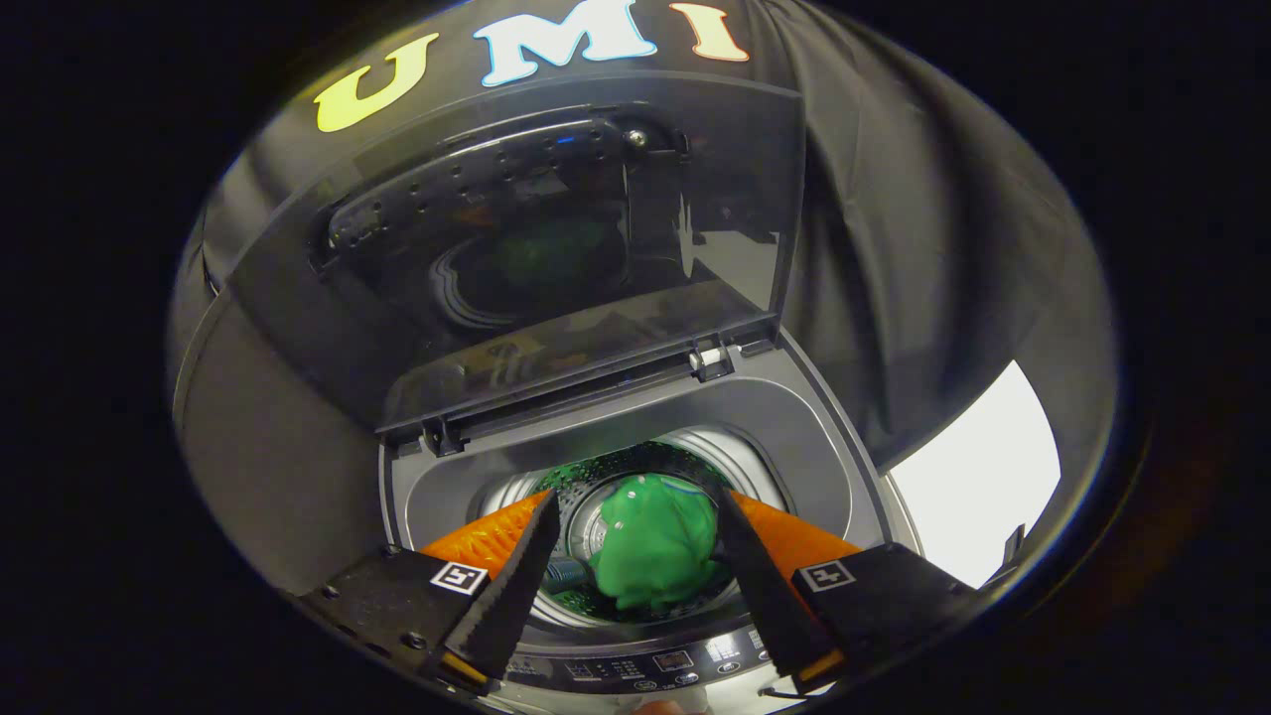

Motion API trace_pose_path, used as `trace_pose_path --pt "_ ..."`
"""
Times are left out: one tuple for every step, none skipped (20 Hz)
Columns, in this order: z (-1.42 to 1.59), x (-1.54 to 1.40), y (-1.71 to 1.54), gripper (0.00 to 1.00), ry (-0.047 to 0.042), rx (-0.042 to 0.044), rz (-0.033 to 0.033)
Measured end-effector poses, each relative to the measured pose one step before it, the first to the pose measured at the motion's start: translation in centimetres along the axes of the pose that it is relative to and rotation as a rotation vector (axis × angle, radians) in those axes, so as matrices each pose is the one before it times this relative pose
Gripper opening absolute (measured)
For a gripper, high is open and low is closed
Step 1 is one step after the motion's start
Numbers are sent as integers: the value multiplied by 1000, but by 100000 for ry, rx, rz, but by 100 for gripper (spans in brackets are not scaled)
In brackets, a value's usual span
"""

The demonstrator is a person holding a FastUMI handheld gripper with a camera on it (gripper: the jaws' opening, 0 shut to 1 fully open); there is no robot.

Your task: Put the clothes into the washing machine and then close the washing machine lid.

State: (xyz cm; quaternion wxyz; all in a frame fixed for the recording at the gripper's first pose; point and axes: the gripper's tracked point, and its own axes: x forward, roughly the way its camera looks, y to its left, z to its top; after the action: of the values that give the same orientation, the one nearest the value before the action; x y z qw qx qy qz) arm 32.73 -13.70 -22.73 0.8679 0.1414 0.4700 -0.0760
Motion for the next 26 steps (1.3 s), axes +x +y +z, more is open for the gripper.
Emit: trace_pose_path --pt "-63 -156 140 98 -171 91 608" --pt "263 -202 25 98 -344 -198 398" --pt "167 -320 31 98 -287 -204 202" --pt "306 -314 178 98 -224 -394 600" --pt "225 -311 203 98 -353 -761 784" --pt "408 -439 121 98 -764 -914 297" --pt "361 -486 174 98 -1190 -844 264" --pt "594 -414 131 98 -1295 -403 405" --pt "596 -593 196 98 -1023 -75 806" --pt "751 -641 240 98 -1291 -131 1214" --pt "836 -718 250 98 -1772 -220 1200" --pt "994 -640 194 98 -1565 -378 644" --pt "869 -504 100 99 -1934 -549 260" --pt "1030 -542 101 99 -1839 -584 35" --pt "786 -518 42 99 -1432 -426 -496" --pt "771 -644 152 99 -1188 150 156" --pt "754 -612 375 99 -1696 693 995" --pt "972 -633 387 98 -1812 779 946" --pt "953 -598 340 98 -1946 392 629" --pt "1121 -552 249 99 -2212 37 -23" --pt "916 -599 255 98 -2155 -78 268" --pt "689 -182 413 98 -1659 -49 391" --pt "742 -369 497 98 -1644 -73 857" --pt "832 -285 501 98 -1603 -505 670" --pt "721 -204 459 98 -1306 -952 647" --pt "697 -64 397 98 -1445 -1179 473"
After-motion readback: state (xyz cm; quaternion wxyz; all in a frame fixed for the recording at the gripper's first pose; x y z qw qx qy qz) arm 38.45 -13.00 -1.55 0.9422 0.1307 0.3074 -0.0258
